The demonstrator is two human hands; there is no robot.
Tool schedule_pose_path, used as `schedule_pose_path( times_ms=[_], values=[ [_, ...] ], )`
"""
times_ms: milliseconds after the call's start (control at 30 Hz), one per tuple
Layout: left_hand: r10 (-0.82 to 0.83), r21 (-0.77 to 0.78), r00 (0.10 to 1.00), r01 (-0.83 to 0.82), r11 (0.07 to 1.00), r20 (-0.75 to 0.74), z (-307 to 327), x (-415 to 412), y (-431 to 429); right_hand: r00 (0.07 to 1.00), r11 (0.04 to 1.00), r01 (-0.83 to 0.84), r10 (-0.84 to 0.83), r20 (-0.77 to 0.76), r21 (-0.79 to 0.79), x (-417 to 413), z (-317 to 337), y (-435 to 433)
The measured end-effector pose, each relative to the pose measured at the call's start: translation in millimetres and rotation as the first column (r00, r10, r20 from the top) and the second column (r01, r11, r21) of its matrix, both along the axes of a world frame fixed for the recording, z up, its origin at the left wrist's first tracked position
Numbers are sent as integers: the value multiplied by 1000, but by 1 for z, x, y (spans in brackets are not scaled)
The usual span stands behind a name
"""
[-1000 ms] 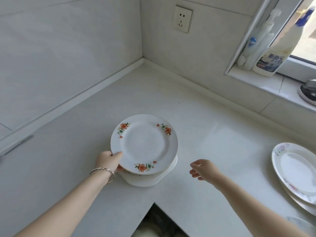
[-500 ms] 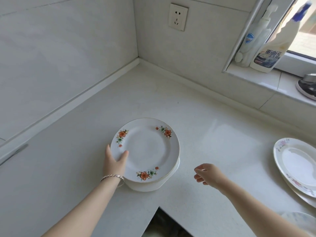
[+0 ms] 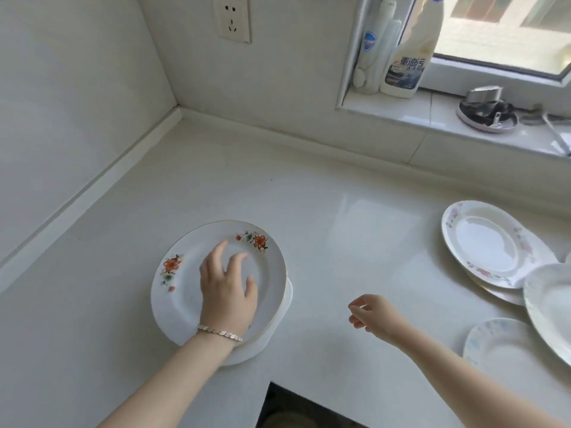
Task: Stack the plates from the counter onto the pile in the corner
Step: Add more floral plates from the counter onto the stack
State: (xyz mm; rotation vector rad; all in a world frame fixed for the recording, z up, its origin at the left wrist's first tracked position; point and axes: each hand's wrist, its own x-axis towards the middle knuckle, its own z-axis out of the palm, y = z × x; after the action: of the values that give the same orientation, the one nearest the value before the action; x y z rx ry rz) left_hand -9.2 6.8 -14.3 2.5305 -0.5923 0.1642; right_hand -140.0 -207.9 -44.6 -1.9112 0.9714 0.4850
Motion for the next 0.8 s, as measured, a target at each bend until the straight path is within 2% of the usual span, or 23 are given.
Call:
schedule_pose_path(
  times_ms=[33,100,167,300,400,467,567,633,733,800],
  values=[
    [-88,-48,993,84,995,-78,10,-6,-22,1000,1000,3,-3,-3,-24,-9,2,-9],
    [-228,-92,923,210,973,-311,24,-20,-69,1000,996,1,-3,-18,-94,-32,9,-32],
    [-316,-26,829,343,939,-461,29,-39,-118,999,990,30,-31,-8,-135,-58,15,-60],
    [-388,112,730,532,839,-563,25,-93,-212,991,976,135,-131,29,-171,-124,26,-126],
    [-385,87,668,558,825,-637,13,-140,-280,982,958,186,-185,27,-217,-181,26,-177],
    [-336,43,617,516,855,-711,1,-172,-320,974,943,220,-227,3,-251,-217,26,-210],
    [-218,15,533,398,917,-817,-19,-213,-373,942,920,330,-335,13,-210,-266,24,-252],
    [-117,8,443,271,963,-889,-32,-235,-402,930,907,364,-368,22,-212,-294,21,-275],
    [-56,-53,274,18,998,-960,-58,-253,-434,917,892,394,-398,29,-220,-325,19,-303],
    [-22,-47,242,-96,994,-970,-78,-257,-444,903,881,426,-429,29,-205,-339,19,-318]
  ],
)
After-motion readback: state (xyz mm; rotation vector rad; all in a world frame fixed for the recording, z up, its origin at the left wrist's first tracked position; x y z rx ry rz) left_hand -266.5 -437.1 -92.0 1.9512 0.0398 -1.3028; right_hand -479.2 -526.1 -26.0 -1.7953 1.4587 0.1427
